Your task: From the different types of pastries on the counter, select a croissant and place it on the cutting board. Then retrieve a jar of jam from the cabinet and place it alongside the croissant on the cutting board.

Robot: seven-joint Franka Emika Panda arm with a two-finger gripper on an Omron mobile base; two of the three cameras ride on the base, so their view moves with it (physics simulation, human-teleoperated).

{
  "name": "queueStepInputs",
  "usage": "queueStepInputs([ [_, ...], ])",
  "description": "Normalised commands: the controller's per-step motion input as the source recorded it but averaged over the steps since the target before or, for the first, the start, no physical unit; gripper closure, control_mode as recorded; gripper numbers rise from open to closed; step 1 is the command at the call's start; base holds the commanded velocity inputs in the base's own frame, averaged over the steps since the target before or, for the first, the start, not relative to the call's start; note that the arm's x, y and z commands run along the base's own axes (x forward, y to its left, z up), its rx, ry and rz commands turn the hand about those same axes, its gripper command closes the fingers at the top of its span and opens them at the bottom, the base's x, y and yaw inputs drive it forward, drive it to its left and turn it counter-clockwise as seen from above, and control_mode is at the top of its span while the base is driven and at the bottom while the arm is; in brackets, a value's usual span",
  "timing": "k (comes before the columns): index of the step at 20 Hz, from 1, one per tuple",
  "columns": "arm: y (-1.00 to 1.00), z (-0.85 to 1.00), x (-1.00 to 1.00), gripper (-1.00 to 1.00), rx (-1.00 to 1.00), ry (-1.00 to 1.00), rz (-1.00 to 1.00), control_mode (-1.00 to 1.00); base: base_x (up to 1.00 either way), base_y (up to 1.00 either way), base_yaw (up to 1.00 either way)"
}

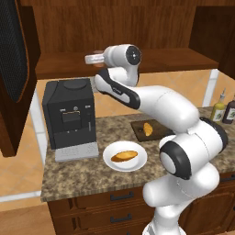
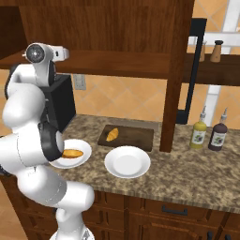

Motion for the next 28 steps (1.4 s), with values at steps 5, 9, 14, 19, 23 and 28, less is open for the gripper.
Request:
queueStepInputs([
  [5, 0.06, -0.11, 0.12, -1.00, 0.00, 0.00, 0.00, -1.00, 0.00, 0.00, 0.00],
  [9, 0.09, -0.03, 0.24, -1.00, 0.00, 0.00, 0.00, -1.00, 0.00, 0.00, 0.00],
  [14, 0.32, -0.05, 0.10, 1.00, -0.01, 0.00, 0.00, -1.00, 0.00, 0.00, 0.00],
  [19, 0.08, 0.00, -0.01, 1.00, 0.00, 0.00, 0.00, -1.00, 0.00, 0.00, 0.00],
  [23, 0.00, 0.05, -0.14, 1.00, 0.00, 0.00, 0.00, -1.00, 0.00, 0.00, 0.00],
  [28, 0.00, 0.02, -0.51, 1.00, 0.00, -0.03, 0.00, -1.00, 0.00, 0.00, 0.00],
])
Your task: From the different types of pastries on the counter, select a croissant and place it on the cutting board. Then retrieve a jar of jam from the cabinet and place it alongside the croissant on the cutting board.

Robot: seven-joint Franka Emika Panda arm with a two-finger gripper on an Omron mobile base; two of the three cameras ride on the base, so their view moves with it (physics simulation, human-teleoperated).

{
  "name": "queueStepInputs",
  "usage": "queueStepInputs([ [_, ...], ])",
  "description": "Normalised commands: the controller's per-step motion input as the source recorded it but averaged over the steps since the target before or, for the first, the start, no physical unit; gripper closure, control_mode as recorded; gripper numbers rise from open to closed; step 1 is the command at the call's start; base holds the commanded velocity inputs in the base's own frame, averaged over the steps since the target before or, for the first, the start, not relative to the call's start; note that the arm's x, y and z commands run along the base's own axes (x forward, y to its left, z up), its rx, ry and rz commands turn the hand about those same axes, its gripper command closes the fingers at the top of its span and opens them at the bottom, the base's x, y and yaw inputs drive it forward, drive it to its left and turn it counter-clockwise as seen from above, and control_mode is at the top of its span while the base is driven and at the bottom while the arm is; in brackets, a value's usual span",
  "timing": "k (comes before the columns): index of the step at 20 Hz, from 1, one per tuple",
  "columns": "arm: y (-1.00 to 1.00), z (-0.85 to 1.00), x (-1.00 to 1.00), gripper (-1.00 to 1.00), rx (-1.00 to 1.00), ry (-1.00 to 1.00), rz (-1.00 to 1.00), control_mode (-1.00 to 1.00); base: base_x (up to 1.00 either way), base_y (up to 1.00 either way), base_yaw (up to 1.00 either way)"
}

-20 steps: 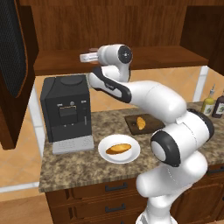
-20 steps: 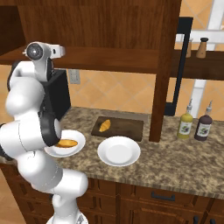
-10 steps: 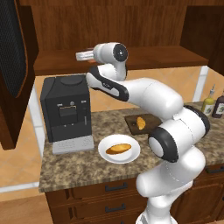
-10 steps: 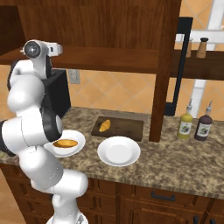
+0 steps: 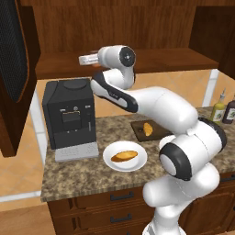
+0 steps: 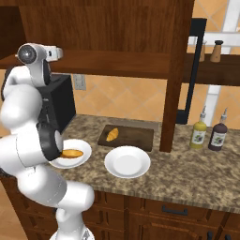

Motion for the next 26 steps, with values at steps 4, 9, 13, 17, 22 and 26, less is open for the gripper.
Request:
queueStepInputs([
  [4, 0.00, 0.03, -0.61, 1.00, 0.00, -0.07, 0.00, -1.00, 0.00, 0.00, 0.00],
  [9, 0.03, 0.17, -0.46, 1.00, 0.00, -0.08, 0.00, -1.00, 0.00, 0.00, 0.00],
  [13, 0.00, 0.04, -0.71, 1.00, 0.00, -0.08, 0.00, -1.00, 0.00, 0.00, 0.00],
  [17, -0.04, 0.00, -1.00, 1.00, 0.00, -0.01, 0.00, -1.00, 0.00, 0.00, 0.00],
  [22, -0.07, 0.00, -1.00, 1.00, 0.00, -0.02, 0.00, -1.00, 0.00, 0.00, 0.00],
  [26, -0.27, -0.11, -1.00, 1.00, 0.00, -0.04, 0.00, -1.00, 0.00, 0.00, 0.00],
])
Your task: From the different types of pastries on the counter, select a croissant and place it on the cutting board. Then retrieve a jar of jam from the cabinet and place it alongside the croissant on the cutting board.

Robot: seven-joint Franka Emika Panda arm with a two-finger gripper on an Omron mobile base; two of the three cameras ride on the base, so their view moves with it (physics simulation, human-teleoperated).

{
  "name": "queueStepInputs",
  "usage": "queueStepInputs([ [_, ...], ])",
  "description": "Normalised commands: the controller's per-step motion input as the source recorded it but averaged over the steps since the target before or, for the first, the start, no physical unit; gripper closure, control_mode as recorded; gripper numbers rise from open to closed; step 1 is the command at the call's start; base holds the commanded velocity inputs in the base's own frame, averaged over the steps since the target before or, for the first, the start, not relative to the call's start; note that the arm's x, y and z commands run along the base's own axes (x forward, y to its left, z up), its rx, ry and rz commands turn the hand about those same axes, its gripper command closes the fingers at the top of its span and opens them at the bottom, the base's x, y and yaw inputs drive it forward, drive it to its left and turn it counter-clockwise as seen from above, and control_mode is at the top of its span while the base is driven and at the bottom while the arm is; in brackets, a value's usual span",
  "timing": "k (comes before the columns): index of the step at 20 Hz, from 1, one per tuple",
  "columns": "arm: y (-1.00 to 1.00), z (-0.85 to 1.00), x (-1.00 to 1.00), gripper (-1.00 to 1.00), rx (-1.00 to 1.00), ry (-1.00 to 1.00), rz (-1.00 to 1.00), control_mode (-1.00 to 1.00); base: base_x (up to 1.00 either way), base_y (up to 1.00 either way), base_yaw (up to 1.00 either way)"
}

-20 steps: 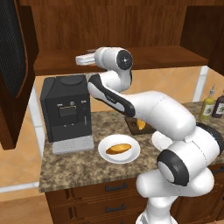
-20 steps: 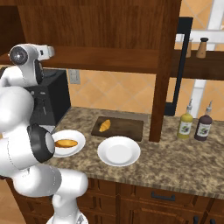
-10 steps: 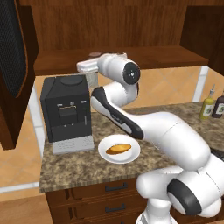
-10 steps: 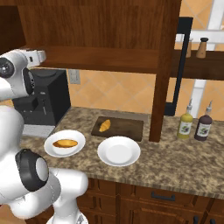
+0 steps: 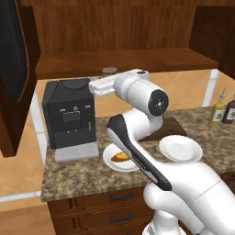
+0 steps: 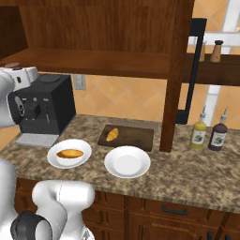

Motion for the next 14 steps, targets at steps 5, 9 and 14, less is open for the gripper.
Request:
queueStepInputs([
  [5, -0.54, -0.36, -1.00, 1.00, 0.00, -0.04, 0.00, -1.00, 0.00, 0.00, 0.00],
  [9, -0.95, -0.77, -1.00, 1.00, 0.00, 0.00, 0.00, -1.00, 0.00, 0.00, 0.00],
  [14, -0.99, -0.73, -0.82, 1.00, 0.01, -0.05, 0.03, -1.00, 0.00, 0.00, 0.00],
])
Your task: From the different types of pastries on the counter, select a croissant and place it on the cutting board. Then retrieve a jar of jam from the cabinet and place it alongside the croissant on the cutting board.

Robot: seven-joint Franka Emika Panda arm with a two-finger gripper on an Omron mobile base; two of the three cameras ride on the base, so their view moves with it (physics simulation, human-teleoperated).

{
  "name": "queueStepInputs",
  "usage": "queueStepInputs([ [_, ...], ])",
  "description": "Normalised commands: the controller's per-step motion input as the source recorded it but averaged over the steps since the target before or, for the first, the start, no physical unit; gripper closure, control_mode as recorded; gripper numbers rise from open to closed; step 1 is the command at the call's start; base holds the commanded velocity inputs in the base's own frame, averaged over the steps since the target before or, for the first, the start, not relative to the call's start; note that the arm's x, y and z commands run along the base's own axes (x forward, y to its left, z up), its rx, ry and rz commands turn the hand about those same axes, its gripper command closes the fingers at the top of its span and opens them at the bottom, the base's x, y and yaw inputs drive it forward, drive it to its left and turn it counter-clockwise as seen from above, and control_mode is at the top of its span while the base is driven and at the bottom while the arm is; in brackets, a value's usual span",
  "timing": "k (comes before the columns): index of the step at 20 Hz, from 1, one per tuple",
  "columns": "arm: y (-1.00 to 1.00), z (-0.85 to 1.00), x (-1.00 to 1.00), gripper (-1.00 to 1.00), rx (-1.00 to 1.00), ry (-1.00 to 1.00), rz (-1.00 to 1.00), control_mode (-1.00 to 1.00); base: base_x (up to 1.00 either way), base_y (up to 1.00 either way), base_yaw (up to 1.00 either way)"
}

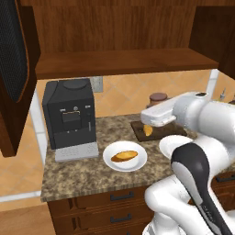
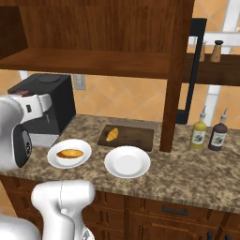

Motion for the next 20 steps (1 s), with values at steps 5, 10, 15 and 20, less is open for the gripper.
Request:
queueStepInputs([
  [5, -0.91, -0.70, -0.57, 1.00, 0.03, -0.13, 0.08, -1.00, 0.00, 0.00, 0.00],
  [10, -0.64, -0.83, -0.46, 1.00, 0.16, -0.21, 0.09, -1.00, 0.00, 0.00, 0.00],
  [15, 0.07, -0.08, -0.01, 1.00, 0.06, -0.04, 0.00, -1.00, 0.00, 0.00, 0.00],
  [20, 0.57, -0.63, 0.07, 1.00, 0.00, -0.10, 0.00, -1.00, 0.00, 0.00, 0.00],
])
